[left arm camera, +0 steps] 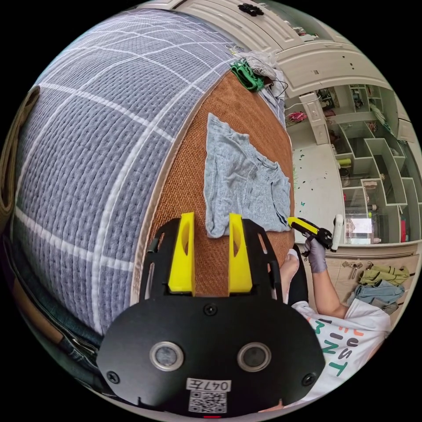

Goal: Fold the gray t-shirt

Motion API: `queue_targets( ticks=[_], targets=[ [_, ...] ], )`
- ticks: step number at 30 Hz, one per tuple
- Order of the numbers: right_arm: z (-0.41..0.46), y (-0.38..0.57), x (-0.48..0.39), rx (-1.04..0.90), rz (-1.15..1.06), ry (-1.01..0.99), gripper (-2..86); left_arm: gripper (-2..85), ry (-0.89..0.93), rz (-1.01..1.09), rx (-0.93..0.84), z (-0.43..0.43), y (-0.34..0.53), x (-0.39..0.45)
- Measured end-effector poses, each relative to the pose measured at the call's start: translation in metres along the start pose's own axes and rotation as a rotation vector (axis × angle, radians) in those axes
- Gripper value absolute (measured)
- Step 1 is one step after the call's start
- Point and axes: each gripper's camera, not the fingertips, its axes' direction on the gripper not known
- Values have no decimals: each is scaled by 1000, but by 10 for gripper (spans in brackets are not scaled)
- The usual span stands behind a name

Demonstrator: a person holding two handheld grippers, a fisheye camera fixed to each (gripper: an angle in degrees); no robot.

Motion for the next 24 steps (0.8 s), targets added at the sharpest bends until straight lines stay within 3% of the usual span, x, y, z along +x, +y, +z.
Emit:
queue_targets(
  ticks=[3, 7, 13, 15, 18, 24],
  targets=[
    [-19, 7, 13, 62, 68, -30, -6, 96, -28, -6, -5, 3, 2, -3],
    [-17, 13, 27, 22, 112, -42, -4, 3, -3, 28, -66, 19, 0, -2],
    [-13, 12, 41, -43, 148, -42, 26, -9, 40, 26, -41, 21, 1, -10],
    [-43, 3, 42, 122, 141, -43, 32, -10, 72, 9, -40, 23, 2, -18],
    [-57, -36, 41, 210, 86, -6, 46, -10, 102, -6, -39, 24, 1, -27],
    [-7, -110, 60, 65, 120, -103, 71, -10, 128, -15, -47, 27, -4, -38]
  ],
)
